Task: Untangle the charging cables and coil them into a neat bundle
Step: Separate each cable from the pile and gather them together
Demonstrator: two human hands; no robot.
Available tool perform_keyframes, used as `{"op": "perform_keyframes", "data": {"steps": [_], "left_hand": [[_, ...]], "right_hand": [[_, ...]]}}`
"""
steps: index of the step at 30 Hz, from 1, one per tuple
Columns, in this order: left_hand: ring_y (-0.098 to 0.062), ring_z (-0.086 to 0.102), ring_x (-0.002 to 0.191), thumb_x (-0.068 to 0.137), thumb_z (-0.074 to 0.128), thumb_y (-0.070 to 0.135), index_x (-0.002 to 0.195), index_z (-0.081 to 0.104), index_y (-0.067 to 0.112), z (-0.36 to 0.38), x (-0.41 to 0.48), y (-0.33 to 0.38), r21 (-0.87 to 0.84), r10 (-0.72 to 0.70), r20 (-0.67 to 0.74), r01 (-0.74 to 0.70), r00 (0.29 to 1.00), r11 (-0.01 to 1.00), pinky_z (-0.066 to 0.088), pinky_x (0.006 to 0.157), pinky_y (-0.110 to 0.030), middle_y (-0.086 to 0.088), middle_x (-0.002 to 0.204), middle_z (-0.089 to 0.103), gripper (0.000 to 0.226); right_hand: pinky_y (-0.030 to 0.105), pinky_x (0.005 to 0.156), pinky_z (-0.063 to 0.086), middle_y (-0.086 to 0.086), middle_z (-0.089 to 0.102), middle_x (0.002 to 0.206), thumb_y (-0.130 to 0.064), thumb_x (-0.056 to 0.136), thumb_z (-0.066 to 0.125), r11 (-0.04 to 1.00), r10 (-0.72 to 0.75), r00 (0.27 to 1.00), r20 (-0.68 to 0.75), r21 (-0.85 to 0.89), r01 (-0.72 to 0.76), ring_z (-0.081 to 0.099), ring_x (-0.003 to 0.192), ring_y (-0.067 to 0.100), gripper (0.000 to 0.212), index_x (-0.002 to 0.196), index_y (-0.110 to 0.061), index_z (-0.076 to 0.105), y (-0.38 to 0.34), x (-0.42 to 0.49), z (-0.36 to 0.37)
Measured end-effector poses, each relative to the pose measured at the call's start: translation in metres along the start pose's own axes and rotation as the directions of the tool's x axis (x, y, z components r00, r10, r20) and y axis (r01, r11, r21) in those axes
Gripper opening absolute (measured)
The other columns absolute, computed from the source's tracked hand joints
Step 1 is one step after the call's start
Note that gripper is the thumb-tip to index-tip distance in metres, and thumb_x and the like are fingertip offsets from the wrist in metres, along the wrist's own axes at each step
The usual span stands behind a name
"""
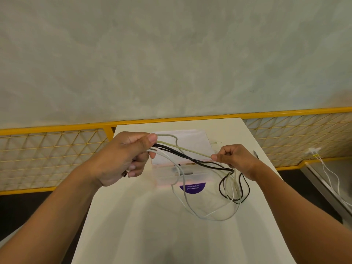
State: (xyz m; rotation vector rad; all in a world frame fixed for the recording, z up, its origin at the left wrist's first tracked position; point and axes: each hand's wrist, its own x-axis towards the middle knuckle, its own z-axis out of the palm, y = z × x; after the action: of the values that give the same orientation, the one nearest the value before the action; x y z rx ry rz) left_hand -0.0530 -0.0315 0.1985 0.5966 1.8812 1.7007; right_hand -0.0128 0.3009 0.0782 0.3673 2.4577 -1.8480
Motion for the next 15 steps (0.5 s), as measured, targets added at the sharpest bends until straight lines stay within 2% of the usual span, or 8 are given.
{"op": "perform_keyframes", "data": {"steps": [2, 5, 7, 9, 11, 13, 15], "left_hand": [[-0.010, 0.023, 0.038, 0.089, 0.064, 0.039, 0.061, 0.067, 0.017, -0.003, -0.005, 0.007, -0.010, 0.003, -0.041, -0.003, 0.999, 1.000, 0.025, 0.041, -0.020, 0.006, 0.048, 0.033, 0.036], [-0.009, 0.023, 0.037, 0.082, 0.057, 0.041, 0.052, 0.063, 0.023, -0.010, -0.012, 0.015, -0.013, 0.006, -0.069, -0.007, 0.998, 1.000, 0.024, 0.043, -0.022, 0.006, 0.048, 0.028, 0.036], [-0.009, 0.023, 0.037, 0.085, 0.057, 0.040, 0.055, 0.062, 0.019, -0.013, -0.014, 0.015, -0.028, 0.010, -0.082, -0.012, 0.997, 1.000, 0.026, 0.041, -0.020, 0.004, 0.049, 0.025, 0.037], [-0.010, 0.023, 0.037, 0.088, 0.055, 0.039, 0.055, 0.062, 0.018, -0.011, -0.013, 0.012, -0.012, 0.008, -0.079, -0.009, 0.997, 1.000, 0.025, 0.042, -0.021, 0.002, 0.050, 0.023, 0.040], [-0.010, 0.022, 0.037, 0.089, 0.053, 0.034, 0.054, 0.062, 0.019, -0.005, -0.011, 0.009, -0.009, -0.001, -0.067, 0.000, 0.998, 1.000, 0.024, 0.043, -0.022, 0.003, 0.048, 0.026, 0.040], [-0.010, 0.022, 0.037, 0.091, 0.056, 0.033, 0.053, 0.063, 0.020, -0.002, -0.008, 0.007, -0.001, -0.012, -0.050, 0.012, 0.999, 1.000, 0.025, 0.042, -0.022, 0.003, 0.048, 0.028, 0.041], [-0.011, 0.022, 0.038, 0.092, 0.063, 0.036, 0.057, 0.065, 0.018, -0.002, -0.006, 0.006, 0.024, -0.018, -0.017, 0.018, 1.000, 1.000, 0.027, 0.041, -0.021, 0.001, 0.050, 0.026, 0.040]], "right_hand": [[0.019, 0.059, 0.035, -0.012, 0.043, 0.049, -0.024, 0.079, 0.083, 0.999, 0.038, 0.998, -0.039, -0.012, -0.039, 0.039, 0.053, 0.008, 0.029, 0.064, -0.008, 0.063, 0.014, -0.003, -0.004], [0.030, 0.070, 0.038, -0.006, 0.053, 0.054, -0.025, 0.076, 0.086, 0.992, 0.124, 0.986, -0.111, 0.014, -0.123, 0.046, 0.065, 0.018, 0.031, 0.062, -0.010, 0.063, 0.038, -0.010, -0.013], [0.029, 0.068, 0.041, 0.001, 0.058, 0.055, -0.026, 0.075, 0.087, 0.984, 0.177, 0.975, -0.137, 0.021, -0.176, 0.050, 0.064, 0.023, 0.031, 0.062, -0.010, 0.064, 0.050, -0.014, -0.014], [0.024, 0.060, 0.038, -0.006, 0.053, 0.049, -0.021, 0.078, 0.085, 0.980, 0.200, 0.967, -0.157, 0.032, -0.197, 0.045, 0.060, 0.017, 0.033, 0.063, -0.007, 0.060, 0.055, -0.018, -0.012], [0.023, 0.068, 0.043, -0.004, 0.062, 0.058, -0.018, 0.079, 0.084, 0.978, 0.211, 0.958, -0.192, 0.038, -0.207, 0.057, 0.071, 0.016, 0.031, 0.065, -0.005, 0.060, 0.060, -0.019, -0.010], [0.027, 0.078, 0.047, 0.009, 0.072, 0.075, -0.019, 0.078, 0.085, 0.973, 0.230, 0.951, -0.206, 0.035, -0.228, 0.066, 0.086, 0.019, 0.029, 0.068, -0.004, 0.063, 0.062, -0.020, -0.008], [0.030, 0.079, 0.046, 0.011, 0.072, 0.076, -0.022, 0.078, 0.086, 0.967, 0.252, 0.950, -0.185, 0.005, -0.255, 0.065, 0.085, 0.019, 0.029, 0.069, -0.004, 0.065, 0.067, -0.021, -0.008]]}}
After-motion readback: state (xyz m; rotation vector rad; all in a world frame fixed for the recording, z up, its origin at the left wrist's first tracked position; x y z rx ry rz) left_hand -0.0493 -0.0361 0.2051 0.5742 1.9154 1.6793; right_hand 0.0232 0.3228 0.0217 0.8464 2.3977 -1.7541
